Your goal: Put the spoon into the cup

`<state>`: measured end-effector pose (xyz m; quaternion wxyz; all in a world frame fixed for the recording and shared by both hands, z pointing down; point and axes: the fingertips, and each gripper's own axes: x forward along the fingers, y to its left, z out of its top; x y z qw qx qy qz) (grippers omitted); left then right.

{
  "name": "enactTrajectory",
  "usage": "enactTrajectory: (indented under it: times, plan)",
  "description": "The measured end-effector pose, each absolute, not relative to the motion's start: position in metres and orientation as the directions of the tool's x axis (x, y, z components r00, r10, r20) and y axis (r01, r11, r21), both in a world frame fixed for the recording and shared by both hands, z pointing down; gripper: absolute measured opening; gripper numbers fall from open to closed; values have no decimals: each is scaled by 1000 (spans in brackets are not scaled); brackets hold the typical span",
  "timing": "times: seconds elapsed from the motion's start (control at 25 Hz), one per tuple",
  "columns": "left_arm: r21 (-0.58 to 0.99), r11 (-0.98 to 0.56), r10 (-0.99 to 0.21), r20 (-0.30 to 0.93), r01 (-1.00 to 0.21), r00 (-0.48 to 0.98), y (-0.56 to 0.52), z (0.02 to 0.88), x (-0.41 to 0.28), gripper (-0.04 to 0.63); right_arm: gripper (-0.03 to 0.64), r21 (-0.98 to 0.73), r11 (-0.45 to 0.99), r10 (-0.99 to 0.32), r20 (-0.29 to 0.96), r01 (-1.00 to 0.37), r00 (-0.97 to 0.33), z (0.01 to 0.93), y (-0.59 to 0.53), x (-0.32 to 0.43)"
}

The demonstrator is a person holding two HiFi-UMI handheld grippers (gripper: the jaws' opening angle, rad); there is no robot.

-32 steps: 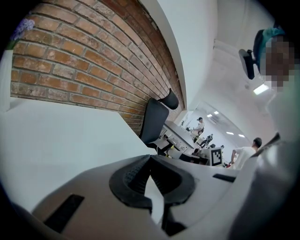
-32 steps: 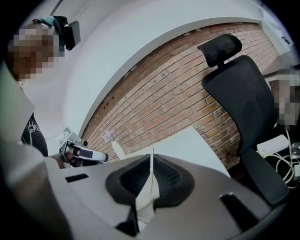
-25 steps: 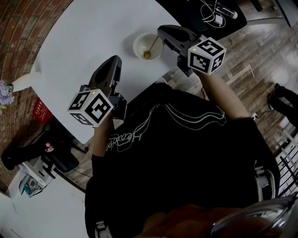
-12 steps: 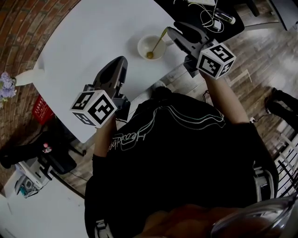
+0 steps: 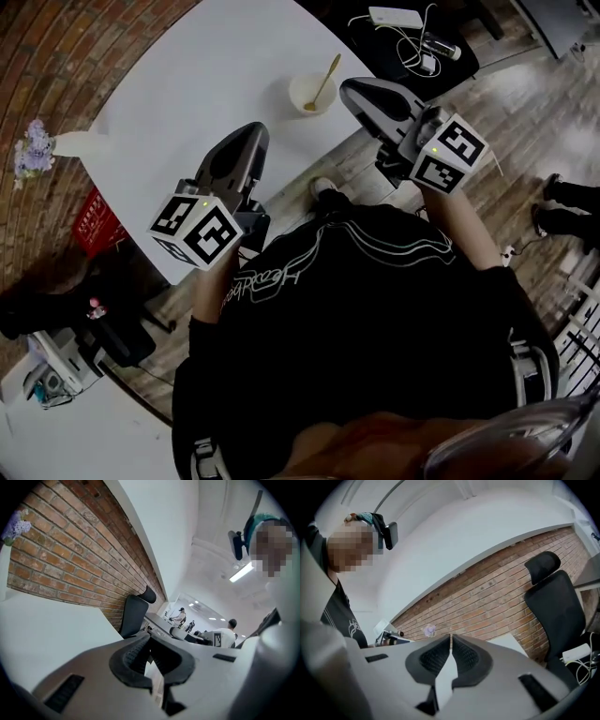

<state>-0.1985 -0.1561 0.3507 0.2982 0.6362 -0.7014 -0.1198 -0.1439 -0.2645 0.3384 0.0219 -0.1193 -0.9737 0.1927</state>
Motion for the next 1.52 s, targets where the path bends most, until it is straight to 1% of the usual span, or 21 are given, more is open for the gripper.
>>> enactTrajectory:
  times: [0.2,0.32,0.64,0.84,1.52]
  plan:
    - [541,132,-977,215,-831,-15,-125,332,-182,3,0,-393,864,340,-4,314,-940,323,-205,-131]
    - [524,101,-982,191,-846,0,-117,322,-171,3,-3,-381,858,368,-13,345,-930,314,-184,-122]
    - [492,55,-989,148,-869,21,-110,300,-159,3,-3,-385,862,356,-5,330,-935,303,-173,-117]
    - [482,62,-991,132,-874,2,-103,292,-161,3,-3,-376,865,360,1,333,-933,298,-171,-118]
    - [481,80,-988,153,-873,-6,-116,299,-169,3,-3,-407,856,357,16,320,-934,309,-188,-125]
